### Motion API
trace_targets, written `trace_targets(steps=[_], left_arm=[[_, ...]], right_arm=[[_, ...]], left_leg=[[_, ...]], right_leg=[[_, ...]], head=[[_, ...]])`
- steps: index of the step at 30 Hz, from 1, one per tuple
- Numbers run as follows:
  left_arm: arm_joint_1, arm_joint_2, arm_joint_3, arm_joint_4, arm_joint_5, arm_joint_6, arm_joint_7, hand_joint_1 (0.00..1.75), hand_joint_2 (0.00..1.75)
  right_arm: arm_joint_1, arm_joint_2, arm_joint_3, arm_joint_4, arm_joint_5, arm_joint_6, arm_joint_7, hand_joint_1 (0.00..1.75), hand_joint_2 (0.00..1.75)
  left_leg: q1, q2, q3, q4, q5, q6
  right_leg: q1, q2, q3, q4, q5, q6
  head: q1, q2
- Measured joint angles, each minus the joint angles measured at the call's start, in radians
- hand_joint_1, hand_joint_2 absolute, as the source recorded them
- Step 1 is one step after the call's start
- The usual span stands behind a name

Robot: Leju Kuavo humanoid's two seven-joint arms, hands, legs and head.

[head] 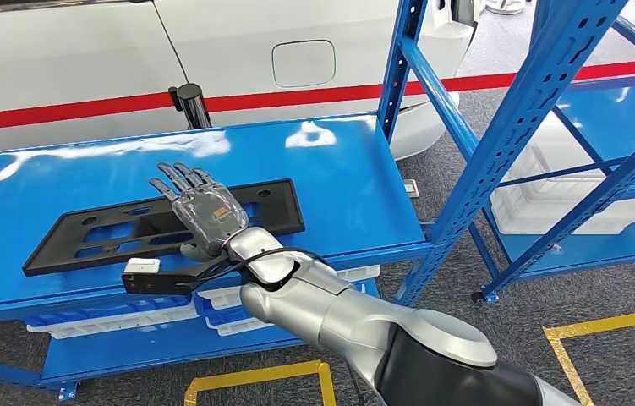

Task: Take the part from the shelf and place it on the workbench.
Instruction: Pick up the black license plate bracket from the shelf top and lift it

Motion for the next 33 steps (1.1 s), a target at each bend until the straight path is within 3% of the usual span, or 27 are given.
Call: trace_targets(steps=[33], left_arm=[[-0.003, -0.003, 0.011, 0.0, -0.019, -0.001, 0.009, 0.0, 0.0]], right_arm=[[0.007, -0.008, -0.015, 0.202, -0.029, 0.029, 0.05, 0.0, 1.75]], left_leg=[[0.0, 0.0, 0.001, 0.0, 0.0, 0.0]], right_leg=[[0.0, 0.0, 0.001, 0.0, 0.0, 0.0]], head=[[0.0, 0.0]])
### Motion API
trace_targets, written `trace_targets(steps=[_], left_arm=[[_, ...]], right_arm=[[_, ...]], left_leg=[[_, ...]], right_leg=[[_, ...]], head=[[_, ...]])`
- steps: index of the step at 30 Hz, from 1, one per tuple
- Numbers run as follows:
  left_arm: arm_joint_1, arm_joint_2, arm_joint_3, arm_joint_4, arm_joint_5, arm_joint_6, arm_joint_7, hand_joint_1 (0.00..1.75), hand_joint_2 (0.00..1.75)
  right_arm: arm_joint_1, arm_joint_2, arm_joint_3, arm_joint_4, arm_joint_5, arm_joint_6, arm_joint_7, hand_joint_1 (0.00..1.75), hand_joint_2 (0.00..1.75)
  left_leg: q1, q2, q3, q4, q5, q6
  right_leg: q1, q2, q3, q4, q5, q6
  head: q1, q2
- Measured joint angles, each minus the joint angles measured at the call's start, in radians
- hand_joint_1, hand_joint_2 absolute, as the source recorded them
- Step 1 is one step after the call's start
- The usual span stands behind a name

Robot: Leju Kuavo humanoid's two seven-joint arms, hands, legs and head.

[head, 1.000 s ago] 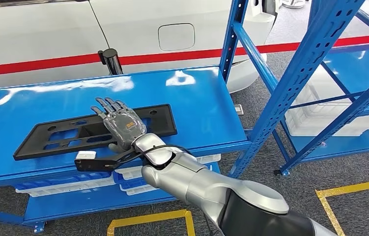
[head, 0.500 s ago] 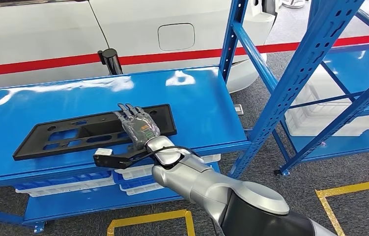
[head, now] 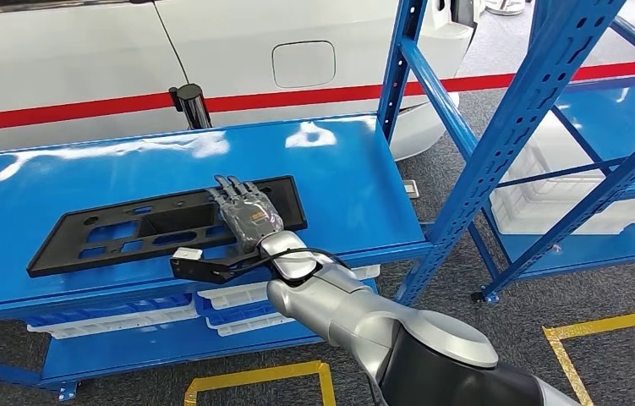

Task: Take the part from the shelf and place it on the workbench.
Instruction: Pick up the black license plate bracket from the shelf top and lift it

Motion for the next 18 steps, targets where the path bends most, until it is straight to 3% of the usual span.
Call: trace_targets(steps=[8, 16, 17, 18], left_arm=[[0.0, 0.0, 0.001, 0.0, -0.001, 0.0, 0.0, 0.0, 0.0], [-0.001, -0.001, 0.007, 0.0, -0.015, -0.001, 0.005, 0.0, 0.0], [-0.001, -0.001, 0.008, 0.0, -0.017, -0.001, 0.005, 0.0, 0.0], [-0.001, -0.002, 0.008, 0.0, -0.018, -0.001, 0.005, 0.0, 0.0]], right_arm=[[-0.004, 0.0, -0.008, 0.017, 0.0, -0.012, 0.017, 0.0, 1.75], [-0.034, -0.005, -0.029, 0.09, 0.068, -0.023, 0.158, 0.0, 1.75], [-0.036, -0.006, -0.031, 0.095, 0.077, -0.023, 0.169, 0.03, 1.75], [-0.038, -0.008, -0.034, 0.099, 0.086, -0.023, 0.18, 0.4, 1.75]], left_leg=[[0.0, 0.0, 0.0, 0.0, 0.0, 0.0], [0.0, 0.0, 0.003, 0.0, 0.0, 0.0], [0.0, 0.0, 0.003, 0.0, 0.0, 0.0], [0.0, 0.0, 0.003, 0.0, 0.0, 0.0]], right_leg=[[0.0, 0.0, 0.0, 0.0, 0.0, 0.0], [0.0, 0.0, 0.002, 0.0, 0.0, 0.0], [0.0, 0.0, 0.002, 0.0, 0.0, 0.0], [0.0, 0.0, 0.002, 0.0, 0.0, 0.0]], head=[[0.0, 0.0], [0.0, 0.0], [0.0, 0.0], [0.0, 0.0]])
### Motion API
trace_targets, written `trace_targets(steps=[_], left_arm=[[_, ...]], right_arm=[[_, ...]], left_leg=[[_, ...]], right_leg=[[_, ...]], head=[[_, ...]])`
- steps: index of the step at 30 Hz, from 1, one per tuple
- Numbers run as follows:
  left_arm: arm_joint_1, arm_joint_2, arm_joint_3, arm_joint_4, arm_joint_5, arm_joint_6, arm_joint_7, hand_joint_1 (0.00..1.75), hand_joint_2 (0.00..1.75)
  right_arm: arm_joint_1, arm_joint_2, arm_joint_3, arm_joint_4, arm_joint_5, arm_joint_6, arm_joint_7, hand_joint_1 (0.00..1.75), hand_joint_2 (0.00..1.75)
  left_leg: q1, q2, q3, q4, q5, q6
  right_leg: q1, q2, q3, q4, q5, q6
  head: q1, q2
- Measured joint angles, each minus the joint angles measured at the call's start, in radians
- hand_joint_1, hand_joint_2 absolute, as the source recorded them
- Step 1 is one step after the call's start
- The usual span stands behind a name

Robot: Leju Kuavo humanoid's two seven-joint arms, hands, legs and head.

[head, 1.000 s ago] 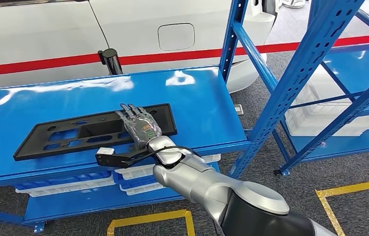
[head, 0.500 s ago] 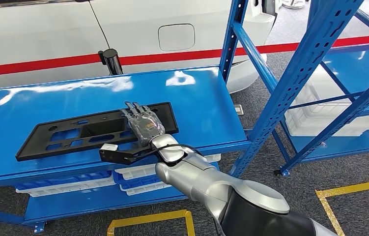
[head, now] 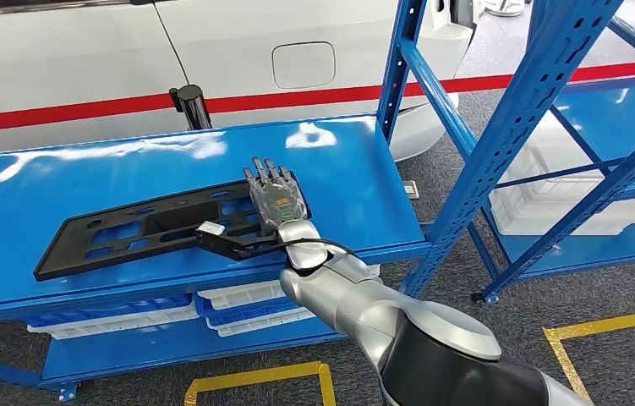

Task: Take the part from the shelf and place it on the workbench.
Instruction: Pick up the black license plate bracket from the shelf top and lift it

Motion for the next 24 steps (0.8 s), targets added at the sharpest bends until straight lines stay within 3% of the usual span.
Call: trace_targets(steps=[3, 10, 24], left_arm=[[0.0, -0.003, 0.003, 0.0, -0.001, 0.001, 0.0, 0.0, 0.0], [0.0, -0.007, 0.01, 0.0, -0.003, 0.002, -0.001, 0.0, 0.0], [-0.002, -0.012, 0.03, 0.0, -0.024, 0.001, -0.015, 0.0, 0.0]], right_arm=[[-0.004, -0.004, -0.006, 0.009, 0.032, 0.003, 0.033, 1.57, 1.75], [0.0, -0.014, -0.009, 0.027, 0.095, 0.007, 0.073, 1.75, 1.75], [-0.008, -0.015, -0.058, 0.028, 0.206, -0.022, 0.071, 1.75, 1.75]], left_leg=[[0.0, 0.0, 0.0, 0.0, 0.0, 0.0], [0.0, 0.0, 0.0, 0.0, 0.0, 0.0], [0.0, 0.0, 0.0, 0.0, 0.0, 0.0]], right_leg=[[0.0, 0.0, 0.0, 0.0, 0.0, 0.0], [0.0, 0.0, 0.0, 0.0, 0.0, 0.0], [0.0, 0.0, 0.0, 0.0, 0.0, 0.0]], head=[[0.0, 0.0], [0.0, 0.0], [0.0, 0.0]])
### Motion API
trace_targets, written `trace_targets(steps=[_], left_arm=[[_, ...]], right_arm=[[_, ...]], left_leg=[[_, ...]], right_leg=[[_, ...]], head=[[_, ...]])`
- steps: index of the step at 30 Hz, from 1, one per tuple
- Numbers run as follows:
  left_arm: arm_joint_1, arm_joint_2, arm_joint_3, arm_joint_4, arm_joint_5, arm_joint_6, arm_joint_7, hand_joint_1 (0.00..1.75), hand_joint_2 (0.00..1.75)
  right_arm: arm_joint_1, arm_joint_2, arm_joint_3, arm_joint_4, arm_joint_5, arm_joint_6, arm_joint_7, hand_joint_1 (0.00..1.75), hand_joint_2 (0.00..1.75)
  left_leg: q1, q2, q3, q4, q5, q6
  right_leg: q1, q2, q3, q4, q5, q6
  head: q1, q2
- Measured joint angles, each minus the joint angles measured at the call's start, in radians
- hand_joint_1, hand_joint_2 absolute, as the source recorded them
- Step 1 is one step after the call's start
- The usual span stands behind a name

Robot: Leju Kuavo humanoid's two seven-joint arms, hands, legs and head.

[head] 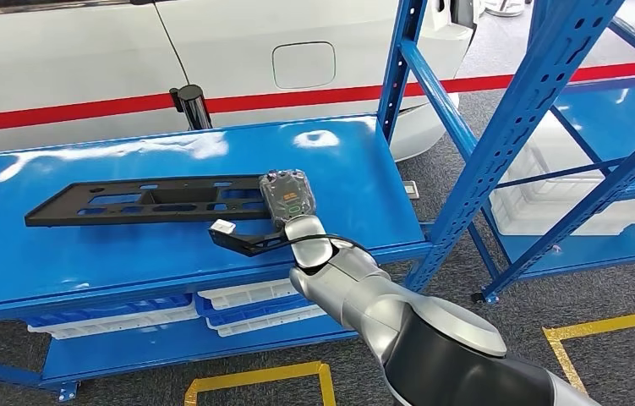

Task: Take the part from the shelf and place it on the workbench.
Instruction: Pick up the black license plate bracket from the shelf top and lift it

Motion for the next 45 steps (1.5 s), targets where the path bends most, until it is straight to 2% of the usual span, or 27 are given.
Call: trace_targets(steps=[7, 12, 18, 23, 30, 35, 39, 41, 45], left_arm=[[0.0, -0.001, 0.02, 0.0, -0.011, 0.001, -0.006, 0.0, 0.0], [0.0, -0.001, 0.038, 0.0, -0.015, 0.003, -0.008, 0.0, 0.0], [0.0, -0.001, 0.067, 0.0, -0.022, 0.01, -0.014, 0.0, 0.0], [0.001, -0.001, 0.085, 0.0, -0.022, 0.012, -0.019, 0.0, 0.0], [0.004, -0.001, 0.101, 0.0, -0.022, 0.014, -0.027, 0.0, 0.0], [0.005, -0.001, 0.11, 0.0, -0.022, 0.014, -0.028, 0.0, 0.0], [0.008, -0.001, 0.118, 0.0, -0.022, 0.012, -0.037, 0.0, 1.75], [0.011, -0.001, 0.12, 0.0, -0.022, 0.009, -0.045, 0.0, 1.75], [0.02, -0.001, 0.128, 0.0, -0.02, -0.002, -0.052, 0.0, 1.75]], right_arm=[[0.006, 0.0, -0.07, -0.001, 0.086, -0.028, -0.029, 1.75, 1.75], [0.009, 0.001, -0.174, -0.021, 0.096, -0.046, -0.123, 1.75, 1.75], [0.008, 0.009, -0.366, -0.1, 0.028, -0.046, -0.301, 1.75, 1.75], [0.011, 0.013, -0.487, -0.184, -0.05, -0.045, -0.41, 1.75, 1.75], [0.03, 0.016, -0.571, -0.29, -0.12, -0.037, -0.494, 1.75, 1.75], [0.037, 0.016, -0.596, -0.328, -0.133, -0.032, -0.506, 1.75, 1.75], [0.068, 0.016, -0.621, -0.392, -0.209, 0.021, -0.56, 1.75, 1.75], [0.091, 0.016, -0.644, -0.453, -0.277, 0.08, -0.585, 1.75, 1.75], [0.145, 0.014, -0.704, -0.591, -0.482, 0.256, -0.603, 1.75, 1.75]], left_leg=[[0.0, 0.0, 0.0, 0.0, 0.0, 0.0], [0.0, 0.0, -0.001, 0.0, 0.0, 0.0], [0.0, 0.0, -0.002, 0.0, 0.0, 0.0], [0.0, 0.0, -0.003, 0.0, 0.0, 0.0], [0.0, 0.0, -0.003, 0.0, 0.0, 0.0], [0.0, 0.0, -0.004, 0.0, 0.0, 0.0], [0.0, 0.0, -0.004, 0.0, 0.0, 0.0], [0.0, 0.0, -0.004, 0.0, 0.0, 0.0], [0.0, 0.0, -0.005, 0.0, 0.0, 0.0]], right_leg=[[0.0, 0.0, 0.0, 0.0, 0.0, 0.0], [0.0, 0.0, -0.001, 0.0, 0.0, 0.0], [0.0, 0.0, -0.002, 0.0, 0.0, 0.0], [0.0, 0.0, -0.002, 0.0, 0.0, 0.0], [0.0, 0.0, -0.003, 0.0, 0.0, 0.0], [0.0, 0.0, -0.003, 0.0, 0.0, 0.0], [0.0, 0.0, -0.003, 0.0, 0.0, 0.0], [0.0, 0.0, -0.004, 0.0, 0.0, 0.0], [0.0, 0.0, -0.004, 0.0, 0.0, 0.0]], head=[[0.0, 0.0], [0.0, 0.0], [0.0, 0.0], [0.0, 0.0], [0.0, 0.0], [0.0, 0.0], [0.0, 0.0], [0.0, 0.0], [0.0, 0.0]])
